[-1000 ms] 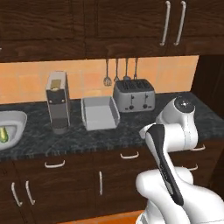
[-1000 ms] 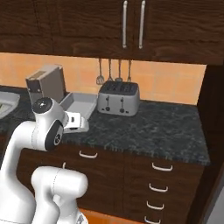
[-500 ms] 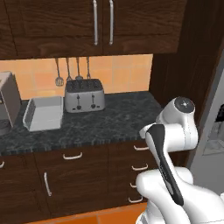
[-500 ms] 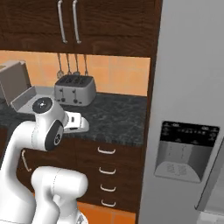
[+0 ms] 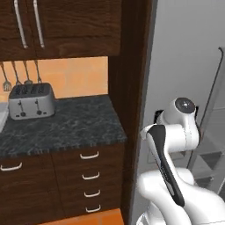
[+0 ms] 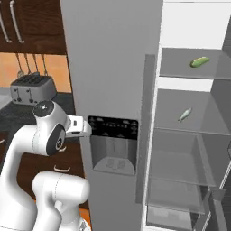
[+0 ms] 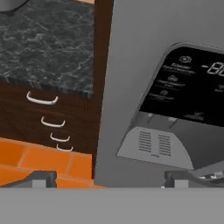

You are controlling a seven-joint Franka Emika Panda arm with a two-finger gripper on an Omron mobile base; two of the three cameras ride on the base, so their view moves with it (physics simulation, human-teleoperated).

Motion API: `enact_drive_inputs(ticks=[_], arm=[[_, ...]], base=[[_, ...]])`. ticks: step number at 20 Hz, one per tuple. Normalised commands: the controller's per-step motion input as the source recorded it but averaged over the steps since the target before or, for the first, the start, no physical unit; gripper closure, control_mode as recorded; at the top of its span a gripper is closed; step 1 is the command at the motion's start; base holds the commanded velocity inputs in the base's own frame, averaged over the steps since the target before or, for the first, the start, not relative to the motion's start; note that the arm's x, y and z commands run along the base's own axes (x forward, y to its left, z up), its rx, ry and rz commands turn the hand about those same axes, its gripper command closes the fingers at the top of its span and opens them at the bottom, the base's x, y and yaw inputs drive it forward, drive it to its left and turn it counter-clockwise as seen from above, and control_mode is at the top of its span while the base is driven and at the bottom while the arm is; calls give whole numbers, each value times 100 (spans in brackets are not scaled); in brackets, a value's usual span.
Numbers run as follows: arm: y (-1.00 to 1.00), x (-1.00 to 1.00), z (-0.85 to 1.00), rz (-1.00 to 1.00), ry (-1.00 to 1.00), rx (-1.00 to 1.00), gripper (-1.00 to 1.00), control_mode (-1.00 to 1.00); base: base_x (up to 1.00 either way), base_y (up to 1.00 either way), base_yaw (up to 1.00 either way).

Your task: Place one corn and one fish in each tupperware on the nearby counter, to pack two identical lunches.

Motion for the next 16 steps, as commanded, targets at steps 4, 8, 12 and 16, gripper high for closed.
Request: enact_drive_inputs(ticks=[4, 8, 12, 16], arm=[[0, 0, 0, 0, 0, 0, -100, 100], [0, 0, 0, 0, 0, 0, -100, 100], [0, 0, 0, 0, 0, 0, -100, 100], [0, 0, 0, 0, 0, 0, -100, 100]], base=[[0, -90, -7], [0, -78, -4], [0, -66, -1], [0, -61, -1]])
